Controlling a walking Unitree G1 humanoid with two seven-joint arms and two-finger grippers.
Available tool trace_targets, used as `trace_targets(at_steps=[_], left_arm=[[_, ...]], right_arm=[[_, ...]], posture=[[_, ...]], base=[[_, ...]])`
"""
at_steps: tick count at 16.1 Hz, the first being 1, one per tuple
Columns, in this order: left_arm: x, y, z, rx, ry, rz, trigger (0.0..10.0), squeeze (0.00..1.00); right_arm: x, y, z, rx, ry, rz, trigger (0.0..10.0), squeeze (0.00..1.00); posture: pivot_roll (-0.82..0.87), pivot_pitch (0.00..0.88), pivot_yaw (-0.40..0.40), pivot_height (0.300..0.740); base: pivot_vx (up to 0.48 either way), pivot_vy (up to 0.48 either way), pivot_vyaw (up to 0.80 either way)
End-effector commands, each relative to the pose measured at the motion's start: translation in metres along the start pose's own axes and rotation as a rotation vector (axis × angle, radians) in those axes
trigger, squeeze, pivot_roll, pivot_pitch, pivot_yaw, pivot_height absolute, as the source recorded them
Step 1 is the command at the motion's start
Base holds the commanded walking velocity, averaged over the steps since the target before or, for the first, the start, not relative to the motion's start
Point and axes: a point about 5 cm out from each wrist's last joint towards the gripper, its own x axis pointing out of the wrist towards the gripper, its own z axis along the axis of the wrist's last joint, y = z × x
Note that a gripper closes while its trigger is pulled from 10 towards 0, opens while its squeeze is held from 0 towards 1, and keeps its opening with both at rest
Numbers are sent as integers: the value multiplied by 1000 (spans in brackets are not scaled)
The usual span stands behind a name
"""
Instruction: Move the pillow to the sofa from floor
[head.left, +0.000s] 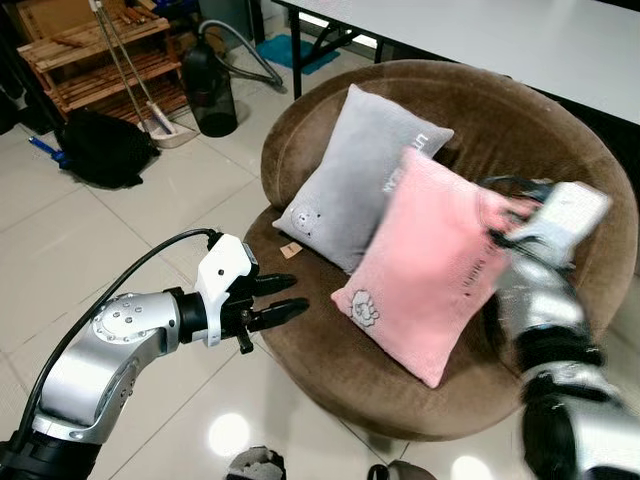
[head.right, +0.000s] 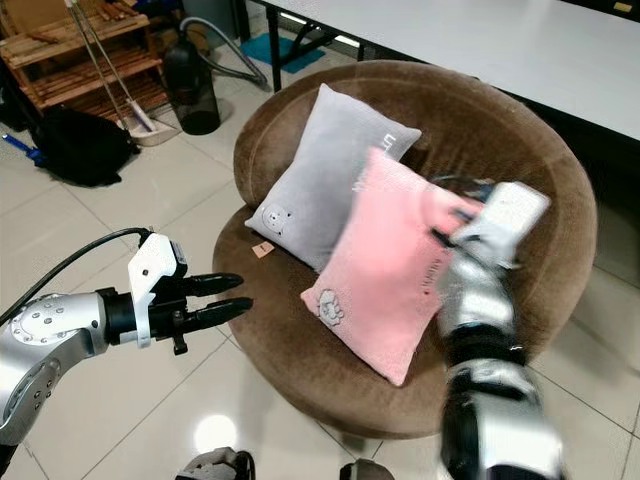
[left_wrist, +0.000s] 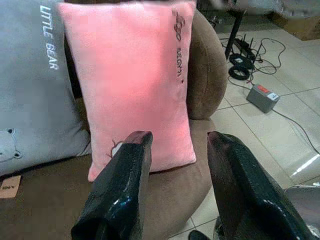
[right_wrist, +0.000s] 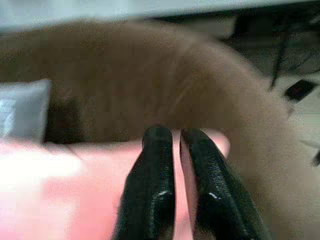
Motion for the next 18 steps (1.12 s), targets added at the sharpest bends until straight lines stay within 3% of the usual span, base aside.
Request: trace_targets(at_steps=[1,3,4,5,6,7,8,12,13,15,18], left_arm=[[-2,1,5,26,-10,0,10000,0],[2,8,9,42,-40,46,10000,0],[7,13,10,63,-63,112,10000,0],[10,16,9,64,-76,163,10000,0],[13,18,7,55,-87,213,10000,0],[23,17,-1,-13,-115,320,10000,0],[26,16,-3,-24,-119,350,10000,0],[38,15,-35,4,-37,522,10000,0],[40,15,-37,13,-31,527,10000,0],[48,13,-40,20,-29,497,10000,0],[55,7,-49,90,20,457,10000,0]], right_arm=[[3,1,10,10,-51,-12,10000,1000],[11,-2,22,49,-105,-21,10000,1000],[15,-2,28,86,-109,4,10000,612],[15,0,30,97,-114,35,10000,0],[14,2,31,90,-114,74,10000,0],[-3,3,24,48,-126,202,10000,0],[-10,1,21,50,-133,228,10000,0],[-95,-51,-26,-107,-61,233,10000,0],[-105,-56,-30,-126,-45,224,10000,0],[-146,-77,-53,-222,64,162,10000,0],[-170,-89,-64,-223,174,78,10000,0]], posture=[[133,139,6,740],[122,126,5,740],[111,116,1,740],[105,112,-3,740],[101,109,-4,740],[73,87,-9,740],[65,84,-8,740],[-21,56,13,740],[-35,48,16,740],[-76,27,16,740],[-76,23,17,740]], base=[[0,0,0],[0,0,0],[0,0,0],[0,0,0],[0,0,0],[0,0,0],[0,0,0],[0,0,-600],[0,0,-800],[0,0,-800],[0,0,-800]])
